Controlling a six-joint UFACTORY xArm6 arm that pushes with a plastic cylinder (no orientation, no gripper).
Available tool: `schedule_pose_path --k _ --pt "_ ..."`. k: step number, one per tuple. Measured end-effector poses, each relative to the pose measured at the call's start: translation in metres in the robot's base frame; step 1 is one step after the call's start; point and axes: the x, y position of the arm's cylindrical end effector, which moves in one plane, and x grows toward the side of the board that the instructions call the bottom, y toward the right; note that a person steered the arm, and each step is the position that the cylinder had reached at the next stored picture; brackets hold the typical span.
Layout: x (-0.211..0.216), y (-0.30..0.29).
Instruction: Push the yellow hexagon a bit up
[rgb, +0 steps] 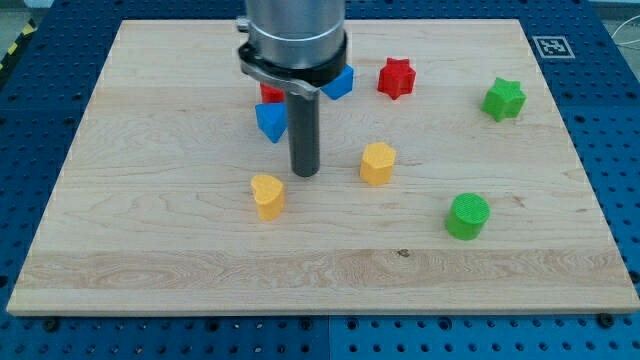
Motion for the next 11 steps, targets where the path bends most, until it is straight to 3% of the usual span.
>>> schedule_pose_path --k 3,6,8,11 --pt "0.021 0.008" --pt "0.027 0.101" --pt "0.027 0.117" --pt "0.012 0.078"
